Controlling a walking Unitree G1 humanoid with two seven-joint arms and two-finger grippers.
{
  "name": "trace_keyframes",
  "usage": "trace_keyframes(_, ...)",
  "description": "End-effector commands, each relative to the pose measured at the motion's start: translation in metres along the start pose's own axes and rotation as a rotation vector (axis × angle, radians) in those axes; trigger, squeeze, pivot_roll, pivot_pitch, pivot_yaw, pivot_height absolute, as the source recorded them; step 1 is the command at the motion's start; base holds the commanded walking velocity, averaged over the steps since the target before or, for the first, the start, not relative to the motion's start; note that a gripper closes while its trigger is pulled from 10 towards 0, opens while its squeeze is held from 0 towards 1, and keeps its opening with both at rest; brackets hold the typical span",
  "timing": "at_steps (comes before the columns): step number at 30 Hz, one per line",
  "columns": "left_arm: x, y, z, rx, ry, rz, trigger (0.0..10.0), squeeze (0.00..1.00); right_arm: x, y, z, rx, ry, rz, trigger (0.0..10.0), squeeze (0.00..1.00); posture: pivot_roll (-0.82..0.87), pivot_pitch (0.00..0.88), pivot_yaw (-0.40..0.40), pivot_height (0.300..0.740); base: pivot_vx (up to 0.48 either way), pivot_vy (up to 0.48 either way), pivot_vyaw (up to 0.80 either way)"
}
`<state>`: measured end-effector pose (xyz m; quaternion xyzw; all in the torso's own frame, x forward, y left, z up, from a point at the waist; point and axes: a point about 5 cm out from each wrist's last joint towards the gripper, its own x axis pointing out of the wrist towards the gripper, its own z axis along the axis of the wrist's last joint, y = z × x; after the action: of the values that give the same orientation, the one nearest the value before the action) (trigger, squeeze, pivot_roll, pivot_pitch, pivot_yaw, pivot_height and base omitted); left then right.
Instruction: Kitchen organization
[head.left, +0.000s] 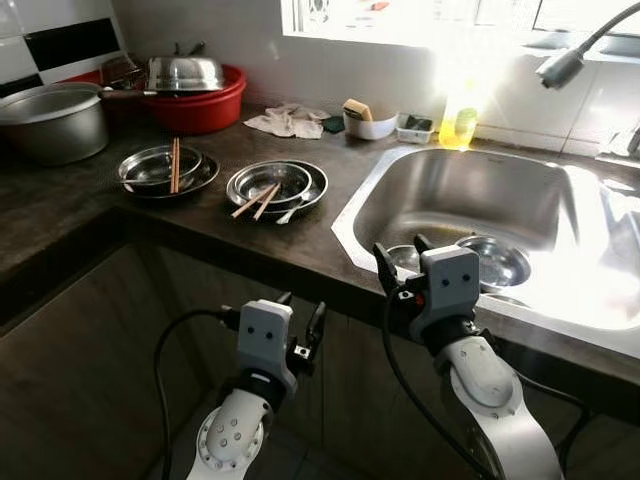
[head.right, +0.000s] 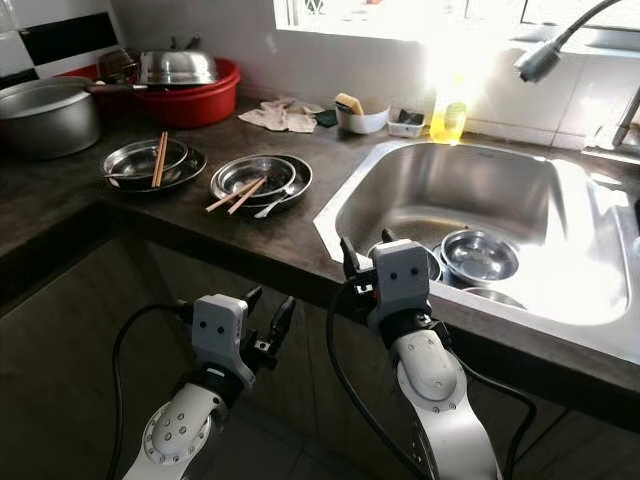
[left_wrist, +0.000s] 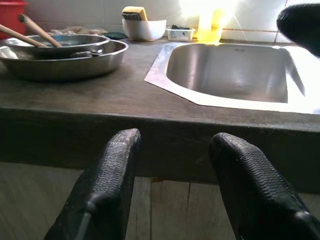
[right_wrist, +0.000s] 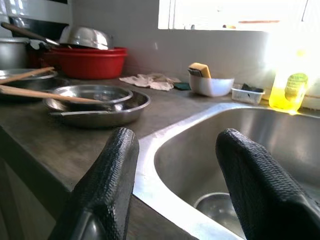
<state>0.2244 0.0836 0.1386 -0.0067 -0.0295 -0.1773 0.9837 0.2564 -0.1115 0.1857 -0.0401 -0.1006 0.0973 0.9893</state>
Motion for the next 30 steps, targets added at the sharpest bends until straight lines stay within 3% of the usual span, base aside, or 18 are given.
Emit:
trace_keyframes(1,0.0,-0.003,0.001,-0.004,0.001,-0.018,10.0,0.0,0.001,-0.005,-0.002,-0.026,0.004,-0.031,10.0,0.0,0.05,0.047,0.015,0.74,0.0,0.0,0.74)
trace_keyframes(12,0.0,-0.003,0.0,0.0,0.004,-0.02,10.0,0.0,0.005,-0.009,-0.003,-0.044,0.005,-0.037,10.0,0.0,0.05,0.042,0.01,0.74,0.0,0.0,0.79)
trace_keyframes(18,0.001,-0.003,0.0,0.0,0.005,-0.017,10.0,0.0,0.012,-0.018,0.0,-0.075,-0.012,-0.043,10.0,0.0,0.05,0.036,0.006,0.74,0.0,0.0,0.79)
trace_keyframes(21,0.002,-0.003,0.0,0.001,0.006,-0.019,10.0,0.0,0.014,-0.022,0.003,-0.073,-0.022,-0.049,10.0,0.0,0.05,0.036,0.005,0.74,0.0,0.444,0.79)
trace_keyframes(25,0.002,-0.002,0.0,0.003,0.005,-0.018,10.0,0.0,0.016,-0.022,0.003,-0.066,-0.028,-0.052,10.0,0.0,0.05,0.035,0.006,0.74,0.0,0.433,0.13)
trace_keyframes(30,0.002,-0.002,0.0,0.011,0.003,-0.018,10.0,0.0,0.016,-0.021,0.004,-0.045,-0.034,-0.053,10.0,0.0,0.05,0.038,0.01,0.74,0.0,0.0,0.0)
